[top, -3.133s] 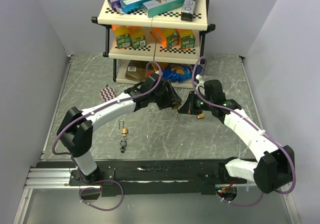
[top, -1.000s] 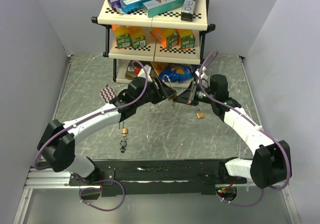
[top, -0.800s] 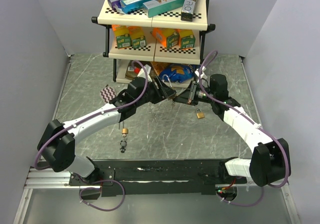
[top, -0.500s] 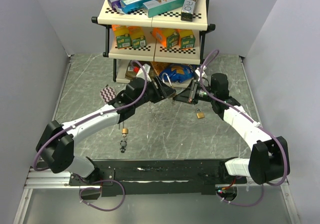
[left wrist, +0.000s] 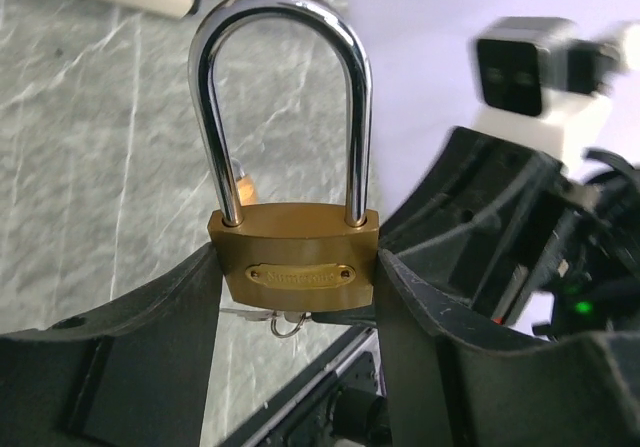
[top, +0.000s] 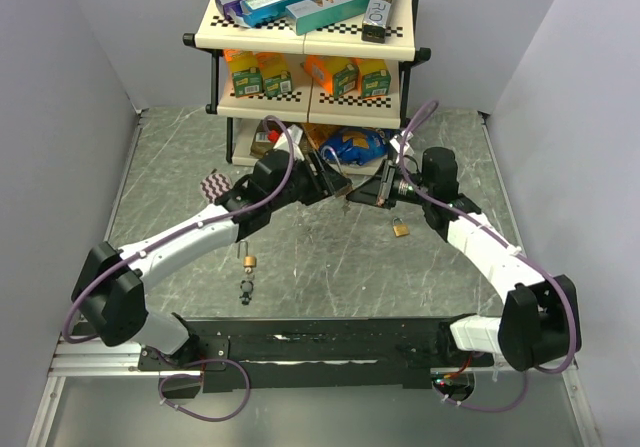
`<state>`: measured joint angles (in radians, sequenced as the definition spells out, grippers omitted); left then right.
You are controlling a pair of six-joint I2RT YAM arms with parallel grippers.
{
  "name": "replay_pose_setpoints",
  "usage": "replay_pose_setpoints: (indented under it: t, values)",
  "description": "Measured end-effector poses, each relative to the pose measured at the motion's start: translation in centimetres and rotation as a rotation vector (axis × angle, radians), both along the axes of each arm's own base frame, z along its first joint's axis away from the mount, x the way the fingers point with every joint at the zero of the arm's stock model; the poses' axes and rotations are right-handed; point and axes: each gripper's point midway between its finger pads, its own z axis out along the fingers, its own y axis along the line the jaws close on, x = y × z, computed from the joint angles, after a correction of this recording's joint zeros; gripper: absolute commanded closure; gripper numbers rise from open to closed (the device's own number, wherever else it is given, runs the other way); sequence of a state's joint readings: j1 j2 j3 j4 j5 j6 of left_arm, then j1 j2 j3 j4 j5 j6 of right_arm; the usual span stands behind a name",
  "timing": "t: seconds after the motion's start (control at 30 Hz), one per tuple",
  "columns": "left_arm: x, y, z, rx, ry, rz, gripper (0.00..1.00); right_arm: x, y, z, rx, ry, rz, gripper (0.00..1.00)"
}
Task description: Unlock with the key
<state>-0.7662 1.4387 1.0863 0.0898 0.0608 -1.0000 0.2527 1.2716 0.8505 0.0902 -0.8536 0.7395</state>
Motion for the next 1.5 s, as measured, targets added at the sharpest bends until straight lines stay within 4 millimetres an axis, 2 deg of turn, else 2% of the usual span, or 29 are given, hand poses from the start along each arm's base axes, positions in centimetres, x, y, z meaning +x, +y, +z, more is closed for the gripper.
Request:
replay_pose_setpoints:
  t: [0.2, 0.37, 0.93, 1.0, 1.1, 1.13, 1.17, 1.5]
  values:
    - [0.2, -0.5, 0.3, 0.04, 0.084, 0.016, 0.99, -0.3, -0.1, 0.8, -0.09, -0.154, -0.039, 0.96]
    - [-0.3, -0.5, -0.4, 0.06, 0.124, 0.015, 0.99, -0.8, -0.1, 0.3, -0.183, -0.228, -0.054, 0.9]
    - [-1.0, -0.7, -0.9, 0.067, 0.159, 0.006, 0.99, -1.5, -0.1, -0.6, -0.253, -0.266, -0.039, 0.79]
    - [-1.0, -0.8, -0.9, 0.067, 0.159, 0.005, 0.99, -1.5, -0.1, -0.7, -0.255, -0.265, -0.038, 0.81]
    - [-1.0, -0.8, -0.9, 0.067, 0.159, 0.005, 0.99, -1.6, 0.0, -0.7, -0.254, -0.264, -0.034, 0.91]
    - [-1.0, -0.8, -0.9, 0.067, 0.158, 0.004, 0.99, -1.6, 0.0, -0.7, -0.254, -0.264, -0.032, 0.98]
    - [-1.0, -0.8, -0.9, 0.067, 0.158, 0.004, 0.99, -1.6, 0.1, -0.7, -0.253, -0.264, -0.031, 1.0]
    - [-1.0, -0.9, -0.9, 0.034, 0.124, -0.001, 0.99, -1.7, 0.2, -0.6, -0.22, -0.232, -0.023, 1.0]
